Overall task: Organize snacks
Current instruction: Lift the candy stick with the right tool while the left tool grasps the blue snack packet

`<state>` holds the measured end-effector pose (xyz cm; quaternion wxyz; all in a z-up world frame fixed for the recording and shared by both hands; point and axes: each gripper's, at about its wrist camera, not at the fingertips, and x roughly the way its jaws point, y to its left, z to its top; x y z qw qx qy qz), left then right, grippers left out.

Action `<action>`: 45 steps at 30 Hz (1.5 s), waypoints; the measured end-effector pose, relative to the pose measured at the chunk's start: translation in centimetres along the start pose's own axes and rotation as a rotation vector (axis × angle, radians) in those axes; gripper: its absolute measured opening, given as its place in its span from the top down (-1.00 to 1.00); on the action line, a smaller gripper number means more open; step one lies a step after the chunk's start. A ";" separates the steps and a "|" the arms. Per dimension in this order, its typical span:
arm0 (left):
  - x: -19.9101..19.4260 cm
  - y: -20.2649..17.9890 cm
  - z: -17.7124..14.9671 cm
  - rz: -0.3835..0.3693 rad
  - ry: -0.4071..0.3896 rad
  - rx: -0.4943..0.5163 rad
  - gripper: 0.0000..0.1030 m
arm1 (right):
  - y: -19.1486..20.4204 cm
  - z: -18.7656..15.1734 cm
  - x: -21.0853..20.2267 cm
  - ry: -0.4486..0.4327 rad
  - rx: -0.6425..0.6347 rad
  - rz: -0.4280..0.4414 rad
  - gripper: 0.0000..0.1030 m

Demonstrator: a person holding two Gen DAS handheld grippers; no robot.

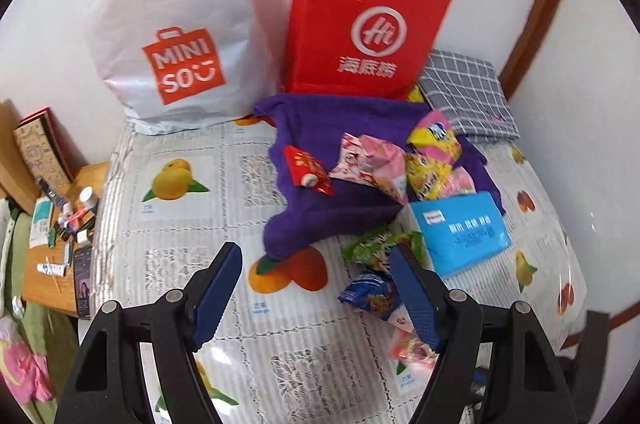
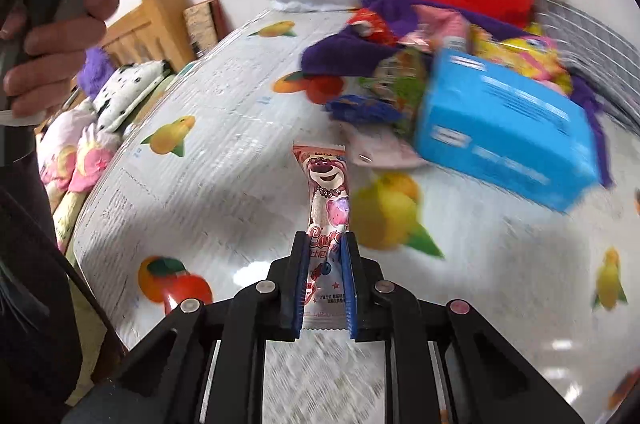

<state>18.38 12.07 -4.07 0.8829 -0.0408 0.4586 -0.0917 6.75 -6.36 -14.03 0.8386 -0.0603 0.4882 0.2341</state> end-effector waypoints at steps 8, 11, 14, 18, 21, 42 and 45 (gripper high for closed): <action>2.1 -1.6 -0.8 -0.023 0.060 0.056 -0.45 | -5.9 -3.1 -2.5 -0.029 0.202 -0.163 0.92; 3.1 -1.8 -1.2 -0.031 0.086 0.055 -0.45 | -6.9 -3.5 -2.1 -0.009 0.248 -0.150 0.85; 4.1 -2.0 -1.6 -0.038 0.106 0.042 -0.45 | -6.9 -3.4 -2.1 -0.022 0.276 -0.072 0.64; 4.9 -2.1 -1.9 -0.046 0.129 0.027 -0.45 | -6.1 -2.4 -1.7 -0.060 0.274 -0.017 -0.10; 5.3 -2.0 -2.0 -0.042 0.132 0.019 -0.45 | -6.5 -1.4 -0.5 -0.057 0.300 0.012 -0.16; 12.6 -6.0 -4.4 -0.047 0.219 0.147 -0.45 | -12.9 -1.3 2.1 -0.094 0.210 -0.143 0.59; 12.4 -6.2 -4.5 -0.038 0.196 0.160 -0.45 | -12.7 -1.4 2.2 -0.117 0.195 -0.160 0.56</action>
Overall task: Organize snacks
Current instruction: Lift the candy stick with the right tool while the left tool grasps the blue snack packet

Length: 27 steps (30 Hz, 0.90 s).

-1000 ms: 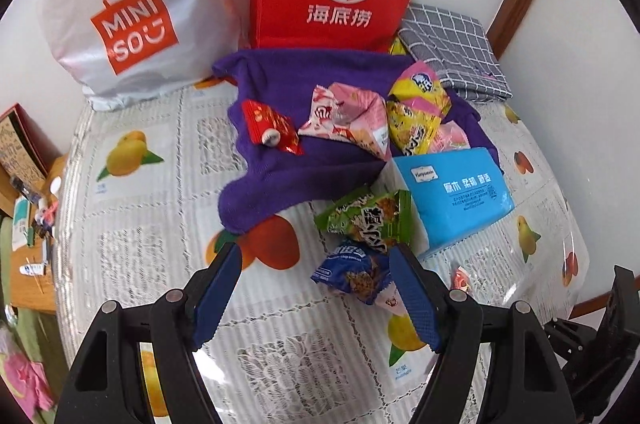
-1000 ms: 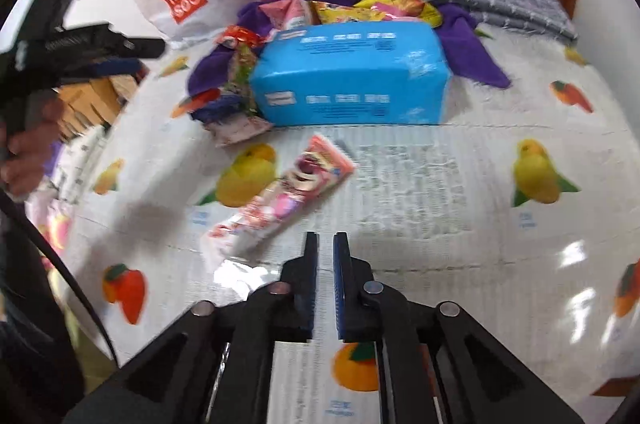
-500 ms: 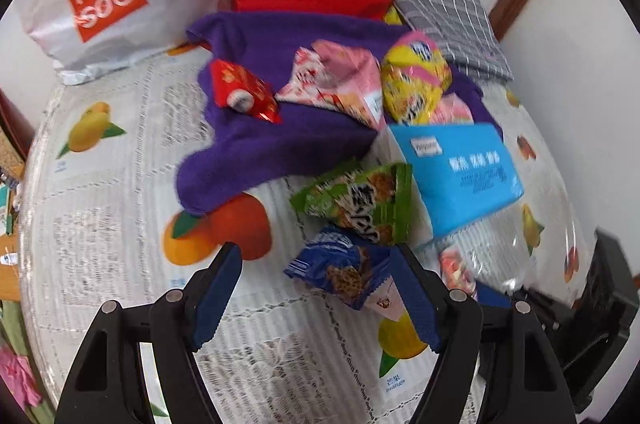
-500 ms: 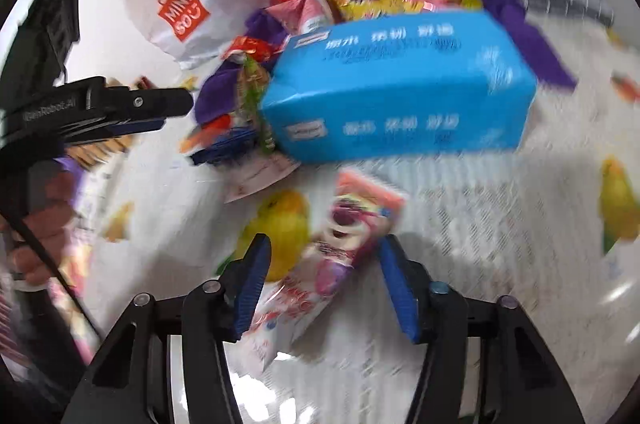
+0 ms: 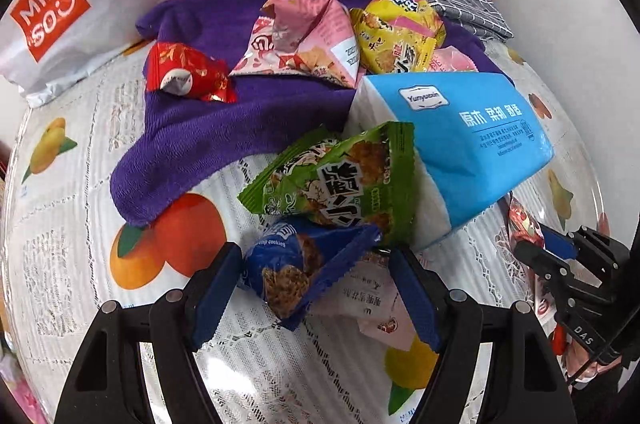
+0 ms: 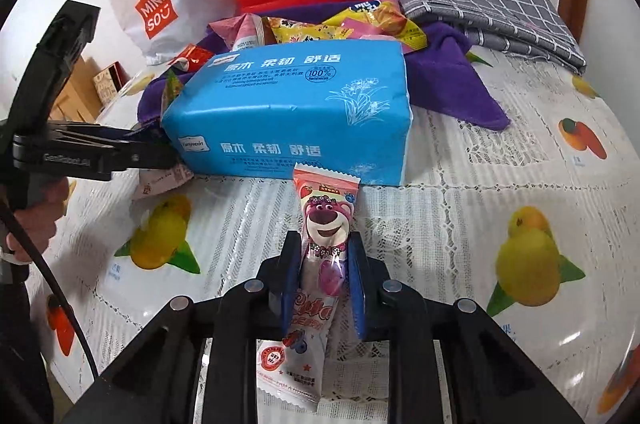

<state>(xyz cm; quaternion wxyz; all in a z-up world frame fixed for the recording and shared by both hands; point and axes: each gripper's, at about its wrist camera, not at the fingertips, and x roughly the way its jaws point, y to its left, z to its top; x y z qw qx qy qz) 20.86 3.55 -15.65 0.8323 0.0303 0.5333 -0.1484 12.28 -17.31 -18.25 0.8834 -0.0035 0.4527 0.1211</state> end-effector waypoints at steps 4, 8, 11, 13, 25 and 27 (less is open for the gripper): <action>-1.0 0.4 -0.4 -0.023 -0.023 -0.024 0.05 | 1.1 0.0 0.4 -0.027 -0.065 -0.067 0.54; -2.2 1.3 -0.9 -0.010 -0.041 -0.057 0.42 | 0.5 0.2 0.4 -0.028 -0.040 -0.045 0.58; -3.2 1.5 -1.7 -0.014 -0.055 -0.065 0.50 | 0.0 0.0 0.0 -0.021 -0.015 -0.036 0.60; -4.0 1.4 -2.2 -0.009 -0.069 -0.060 0.56 | 0.0 -0.1 -0.4 -0.017 -0.001 -0.034 0.60; -8.0 0.4 -3.5 -0.025 -0.155 -0.064 0.70 | 0.0 -0.8 -5.3 -0.091 0.021 -0.002 0.60; -8.6 0.2 -3.7 -0.028 -0.169 -0.066 0.70 | 0.0 -0.8 -5.9 -0.101 0.023 -0.009 0.61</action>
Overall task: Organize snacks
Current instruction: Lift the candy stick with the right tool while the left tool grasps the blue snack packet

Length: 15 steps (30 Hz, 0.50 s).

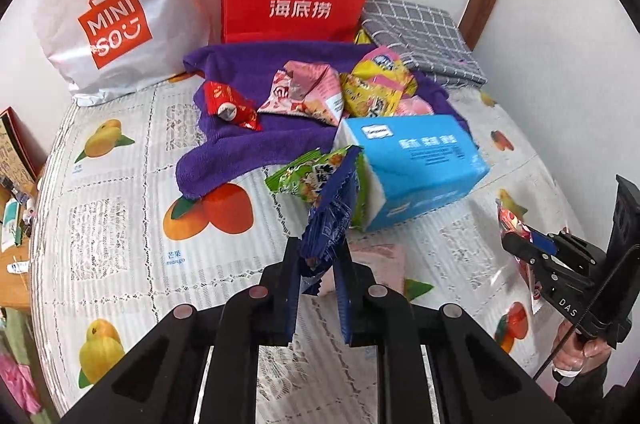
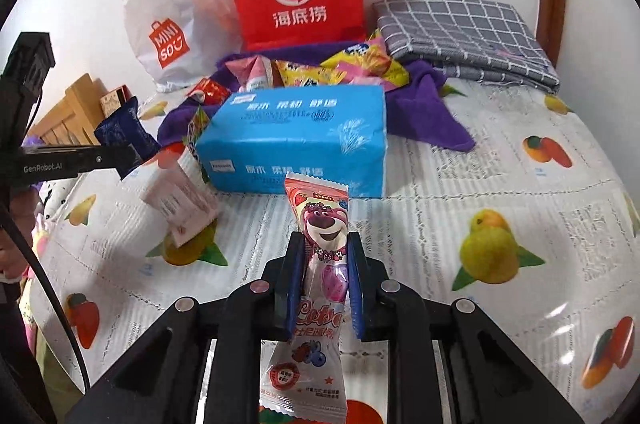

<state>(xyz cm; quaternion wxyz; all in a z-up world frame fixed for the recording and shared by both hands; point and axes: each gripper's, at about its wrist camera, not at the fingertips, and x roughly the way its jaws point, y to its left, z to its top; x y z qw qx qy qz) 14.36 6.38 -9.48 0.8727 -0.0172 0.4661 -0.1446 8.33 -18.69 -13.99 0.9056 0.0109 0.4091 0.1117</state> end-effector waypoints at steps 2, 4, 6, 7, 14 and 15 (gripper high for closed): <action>-0.6 -0.3 0.0 -0.003 -0.011 0.002 0.70 | -0.1 0.0 -0.6 -0.008 0.001 -0.004 0.60; -1.0 -0.6 0.1 -0.009 -0.018 0.004 0.70 | -0.2 0.1 -1.0 -0.014 0.002 -0.006 0.60; -1.4 -1.1 0.2 -0.017 -0.024 0.004 0.70 | -0.2 0.4 -1.5 -0.025 0.003 -0.003 0.60; -1.5 -1.3 0.3 -0.022 -0.028 0.002 0.70 | -0.2 0.5 -1.8 -0.030 0.004 -0.001 0.60; -1.9 -3.4 1.4 -0.072 -0.051 0.002 0.70 | 0.0 3.0 -4.1 -0.079 0.015 0.058 0.60; -1.9 -3.8 1.7 -0.077 -0.054 0.008 0.70 | 0.2 3.6 -4.4 -0.090 0.009 0.059 0.60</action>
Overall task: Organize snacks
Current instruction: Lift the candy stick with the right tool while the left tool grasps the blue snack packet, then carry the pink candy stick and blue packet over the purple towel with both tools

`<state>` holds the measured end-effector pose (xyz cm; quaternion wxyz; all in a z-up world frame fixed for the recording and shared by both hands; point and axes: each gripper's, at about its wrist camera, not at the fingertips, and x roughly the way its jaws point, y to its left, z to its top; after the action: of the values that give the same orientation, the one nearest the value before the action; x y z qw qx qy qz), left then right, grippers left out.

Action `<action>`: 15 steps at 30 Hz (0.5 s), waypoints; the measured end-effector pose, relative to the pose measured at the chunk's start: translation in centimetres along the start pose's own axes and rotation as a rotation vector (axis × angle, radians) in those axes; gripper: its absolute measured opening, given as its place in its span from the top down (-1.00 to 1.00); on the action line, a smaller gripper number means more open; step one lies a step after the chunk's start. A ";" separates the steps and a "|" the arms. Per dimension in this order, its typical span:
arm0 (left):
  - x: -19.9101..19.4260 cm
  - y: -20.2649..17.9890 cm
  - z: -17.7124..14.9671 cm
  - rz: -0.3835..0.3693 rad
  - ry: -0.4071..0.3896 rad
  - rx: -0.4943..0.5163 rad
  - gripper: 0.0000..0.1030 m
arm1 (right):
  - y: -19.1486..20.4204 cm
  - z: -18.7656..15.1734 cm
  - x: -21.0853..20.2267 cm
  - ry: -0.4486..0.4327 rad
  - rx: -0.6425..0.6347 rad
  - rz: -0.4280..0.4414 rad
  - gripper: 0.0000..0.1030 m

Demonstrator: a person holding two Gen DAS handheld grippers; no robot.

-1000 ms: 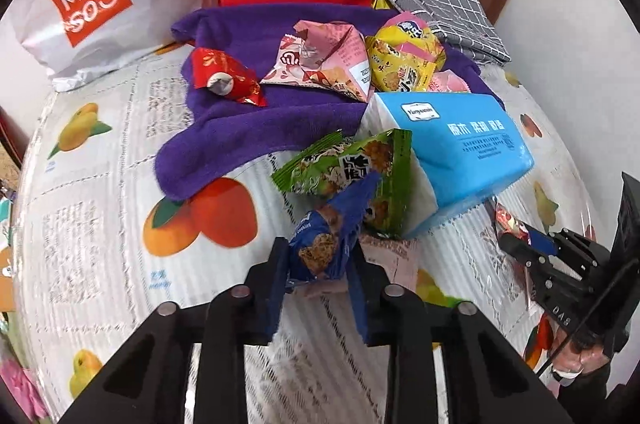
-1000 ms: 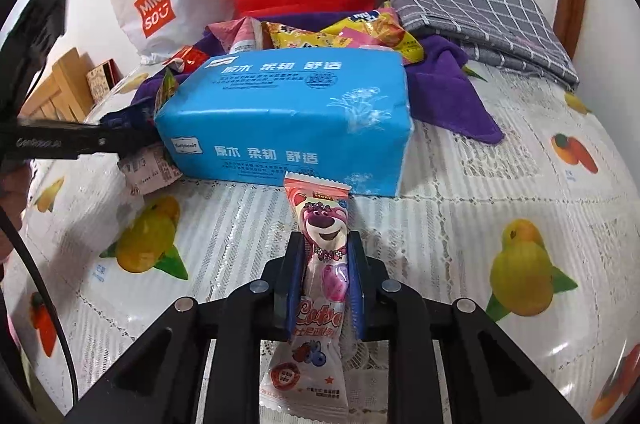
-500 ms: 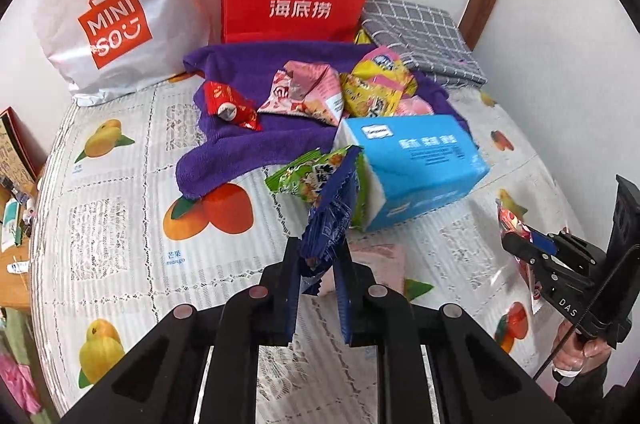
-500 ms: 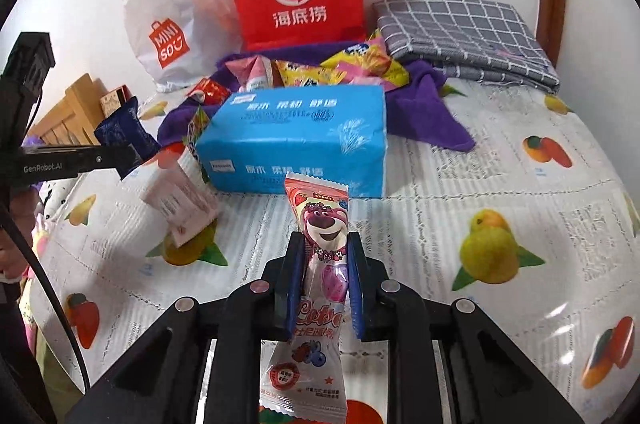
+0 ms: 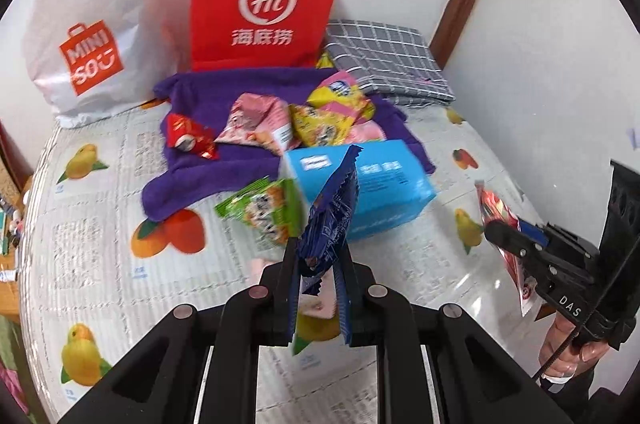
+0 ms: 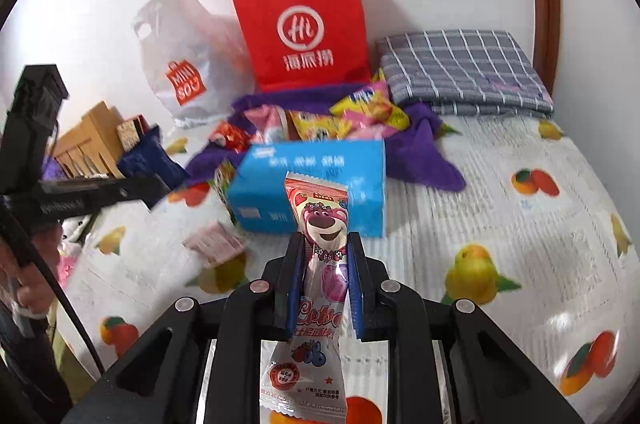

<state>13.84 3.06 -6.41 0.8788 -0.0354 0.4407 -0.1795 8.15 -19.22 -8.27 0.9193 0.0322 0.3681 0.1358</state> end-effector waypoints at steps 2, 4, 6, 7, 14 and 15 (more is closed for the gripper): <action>0.2 -0.8 0.6 -0.009 -0.005 0.012 0.70 | 0.2 1.0 -0.3 -0.015 -0.009 -0.001 0.60; 0.3 -1.4 1.1 -0.016 -0.008 0.017 0.70 | 0.4 2.2 -0.4 -0.031 -0.023 -0.005 0.60; 0.5 -1.9 1.7 -0.024 -0.011 0.025 0.70 | 0.8 3.2 -0.3 -0.039 -0.039 -0.009 0.60; 0.6 -2.1 2.1 -0.026 -0.009 0.028 0.70 | 0.9 3.5 -0.2 -0.042 -0.045 -0.007 0.60; 0.8 -2.9 4.8 -0.029 -0.019 0.058 0.70 | 1.5 6.3 0.4 -0.047 -0.072 0.024 0.61; 0.7 -2.8 5.1 -0.029 -0.023 0.057 0.70 | 1.5 6.7 0.5 -0.051 -0.074 0.024 0.61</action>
<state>17.48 -0.35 -3.21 0.8817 -0.0187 0.4248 -0.2043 12.76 -17.38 -3.45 0.9271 0.0061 0.3391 0.1595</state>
